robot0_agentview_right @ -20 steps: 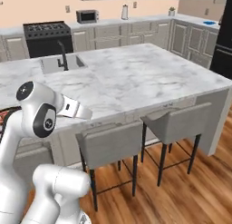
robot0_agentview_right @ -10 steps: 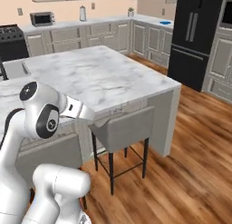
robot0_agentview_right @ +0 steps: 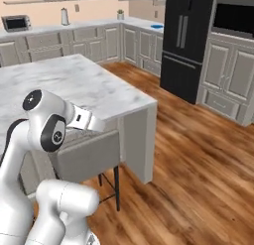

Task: Move the hot dog bun to the plate on the dining table and place the condiment next to that plate. Then navigate to the fridge and take the sausage and place it on the plate as well.

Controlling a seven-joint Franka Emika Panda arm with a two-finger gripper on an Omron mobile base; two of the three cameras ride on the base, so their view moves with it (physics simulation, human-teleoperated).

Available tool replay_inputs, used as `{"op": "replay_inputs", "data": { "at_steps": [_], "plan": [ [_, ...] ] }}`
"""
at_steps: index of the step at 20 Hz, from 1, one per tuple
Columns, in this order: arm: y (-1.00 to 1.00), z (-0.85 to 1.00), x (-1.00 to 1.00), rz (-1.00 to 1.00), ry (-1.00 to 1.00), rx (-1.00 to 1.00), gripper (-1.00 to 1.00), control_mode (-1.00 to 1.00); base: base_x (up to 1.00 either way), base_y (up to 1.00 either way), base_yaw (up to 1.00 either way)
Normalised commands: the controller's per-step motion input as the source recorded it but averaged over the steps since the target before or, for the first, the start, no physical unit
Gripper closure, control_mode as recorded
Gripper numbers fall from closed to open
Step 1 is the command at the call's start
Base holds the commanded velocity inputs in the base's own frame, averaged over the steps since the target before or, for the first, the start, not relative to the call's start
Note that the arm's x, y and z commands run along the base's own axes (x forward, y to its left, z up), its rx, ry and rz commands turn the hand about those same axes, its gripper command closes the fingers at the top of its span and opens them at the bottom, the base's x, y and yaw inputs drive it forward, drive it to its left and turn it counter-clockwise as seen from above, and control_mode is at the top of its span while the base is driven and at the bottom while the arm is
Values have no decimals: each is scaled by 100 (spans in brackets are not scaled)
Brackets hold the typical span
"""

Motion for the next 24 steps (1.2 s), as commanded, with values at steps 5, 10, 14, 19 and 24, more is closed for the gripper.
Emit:
{"op": "replay_inputs", "data": {
  "at_steps": [5, 10, 14, 19, 24],
  "plan": [
    [0, 0, 0, 0, 0, 0, -100, 100, 69, -100, -3],
    [0, 0, 0, 0, 0, 0, -100, 100, 81, -100, 0],
    [0, 0, 0, 0, 0, 0, -100, 100, 89, -100, 0],
    [0, 0, 0, 0, 0, 0, -100, 100, 98, -100, 0],
    [0, 0, 0, 0, 0, 0, -100, 100, 100, -96, 5]
  ]
}}
